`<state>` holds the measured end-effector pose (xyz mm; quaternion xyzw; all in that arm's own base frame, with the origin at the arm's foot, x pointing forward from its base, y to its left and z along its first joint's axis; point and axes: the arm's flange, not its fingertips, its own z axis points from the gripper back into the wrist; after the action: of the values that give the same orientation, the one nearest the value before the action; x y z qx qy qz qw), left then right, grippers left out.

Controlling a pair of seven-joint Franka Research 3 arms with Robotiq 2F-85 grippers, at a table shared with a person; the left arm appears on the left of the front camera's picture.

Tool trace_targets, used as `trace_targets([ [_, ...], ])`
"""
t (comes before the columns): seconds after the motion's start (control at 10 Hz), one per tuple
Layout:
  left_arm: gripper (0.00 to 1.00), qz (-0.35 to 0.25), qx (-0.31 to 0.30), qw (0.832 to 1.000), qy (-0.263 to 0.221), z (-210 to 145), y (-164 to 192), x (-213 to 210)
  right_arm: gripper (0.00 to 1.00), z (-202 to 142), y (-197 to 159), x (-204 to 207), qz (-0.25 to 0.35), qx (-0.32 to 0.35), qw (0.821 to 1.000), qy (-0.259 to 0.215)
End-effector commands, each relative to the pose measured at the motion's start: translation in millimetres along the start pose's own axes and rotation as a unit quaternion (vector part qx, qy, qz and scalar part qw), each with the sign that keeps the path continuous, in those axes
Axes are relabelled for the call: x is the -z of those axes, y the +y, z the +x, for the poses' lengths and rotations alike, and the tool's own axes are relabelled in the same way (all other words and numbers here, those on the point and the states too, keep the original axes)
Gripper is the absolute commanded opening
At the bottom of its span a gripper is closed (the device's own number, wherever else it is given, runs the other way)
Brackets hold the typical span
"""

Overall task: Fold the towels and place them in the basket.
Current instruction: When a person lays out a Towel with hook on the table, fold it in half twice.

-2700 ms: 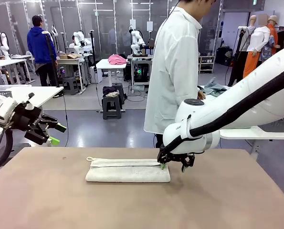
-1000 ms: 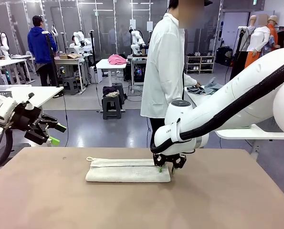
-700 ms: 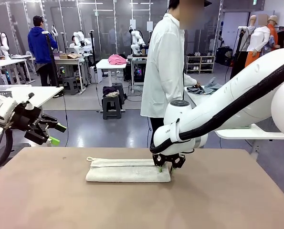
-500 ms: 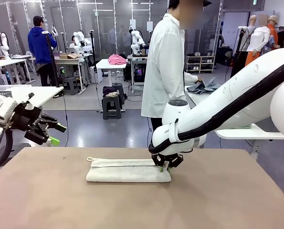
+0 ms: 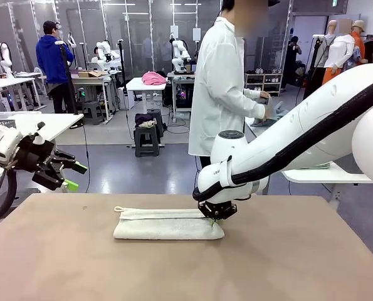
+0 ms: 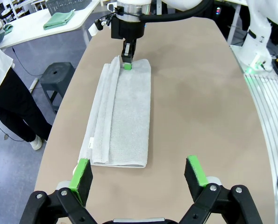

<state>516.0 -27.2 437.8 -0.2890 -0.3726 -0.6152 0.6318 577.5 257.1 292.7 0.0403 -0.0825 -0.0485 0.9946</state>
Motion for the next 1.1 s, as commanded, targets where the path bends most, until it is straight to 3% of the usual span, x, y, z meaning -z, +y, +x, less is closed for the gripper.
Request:
trace_targets([
  [0.0,1.0,0.0,0.001,1.0,0.0,1.2,-1.0,-0.5,0.0,0.3,-10.0,17.1,-0.034,0.012,0.999,0.01],
  [0.3,1.0,0.0,0.001,1.0,0.0,1.2,-1.0,-0.5,0.0,-9.1,-44.2,-2.5,-0.034,-0.025,0.999,0.013],
  [0.6,1.0,0.0,0.001,1.0,0.0,1.2,-1.0,-0.5,0.0,-9.7,-49.0,-22.4,-0.05,-0.042,0.998,-0.002],
  [0.8,1.0,0.0,0.001,1.0,0.0,1.2,-1.0,-0.5,0.0,-2.0,-21.3,-43.6,-0.068,-0.062,0.996,-0.024],
  [1.0,1.0,0.0,0.001,1.0,0.0,1.2,-1.0,-0.5,0.0,6.9,32.6,-57.6,-0.093,-0.086,0.991,-0.036],
])
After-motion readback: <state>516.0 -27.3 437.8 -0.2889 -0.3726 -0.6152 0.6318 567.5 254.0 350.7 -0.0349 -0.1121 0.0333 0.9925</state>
